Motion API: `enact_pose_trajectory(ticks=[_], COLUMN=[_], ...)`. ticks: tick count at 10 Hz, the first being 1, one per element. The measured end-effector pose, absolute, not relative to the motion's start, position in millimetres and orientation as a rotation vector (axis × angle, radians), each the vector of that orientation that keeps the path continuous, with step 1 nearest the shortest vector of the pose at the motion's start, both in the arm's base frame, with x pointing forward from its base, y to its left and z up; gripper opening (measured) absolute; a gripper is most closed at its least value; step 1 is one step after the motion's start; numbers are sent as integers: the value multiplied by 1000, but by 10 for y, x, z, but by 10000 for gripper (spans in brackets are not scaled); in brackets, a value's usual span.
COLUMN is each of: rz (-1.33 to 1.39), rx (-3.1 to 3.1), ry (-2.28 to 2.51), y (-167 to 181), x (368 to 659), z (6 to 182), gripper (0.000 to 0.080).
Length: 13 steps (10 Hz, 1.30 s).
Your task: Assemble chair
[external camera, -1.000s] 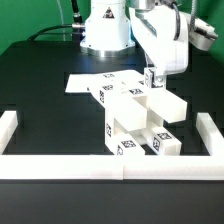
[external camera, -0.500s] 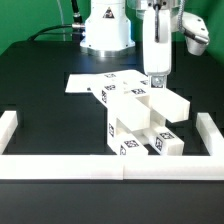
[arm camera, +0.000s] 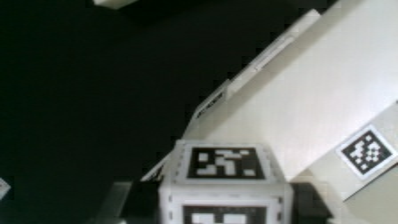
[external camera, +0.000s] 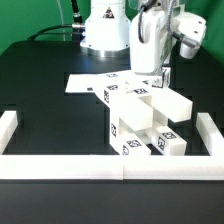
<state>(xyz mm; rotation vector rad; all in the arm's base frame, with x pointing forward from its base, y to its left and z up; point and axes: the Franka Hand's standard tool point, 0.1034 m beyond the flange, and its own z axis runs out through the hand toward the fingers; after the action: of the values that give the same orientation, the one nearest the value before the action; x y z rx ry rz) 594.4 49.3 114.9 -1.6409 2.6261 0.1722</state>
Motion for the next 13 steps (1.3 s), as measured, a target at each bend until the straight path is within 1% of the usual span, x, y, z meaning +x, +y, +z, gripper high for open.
enact_pose_trajectory(ticks=[1, 4, 5, 6, 7, 8, 9, 13], rz=[183, 199, 199, 205, 238, 236, 233, 219], rx=[-1561, -1586, -1601, -1656, -1733, -1817, -1905, -2211], ry=[2672, 2644, 2635, 2602, 2565, 2500, 2428, 2126], y=[512, 559, 560, 554, 525, 509, 517, 512], x=[5944, 5944, 5942, 5933, 5916, 5939, 5936, 5934], z=[1148, 1146, 1142, 1141, 1147, 1157, 1152, 1146], gripper=[288, 288, 377, 525, 525, 629, 645, 648])
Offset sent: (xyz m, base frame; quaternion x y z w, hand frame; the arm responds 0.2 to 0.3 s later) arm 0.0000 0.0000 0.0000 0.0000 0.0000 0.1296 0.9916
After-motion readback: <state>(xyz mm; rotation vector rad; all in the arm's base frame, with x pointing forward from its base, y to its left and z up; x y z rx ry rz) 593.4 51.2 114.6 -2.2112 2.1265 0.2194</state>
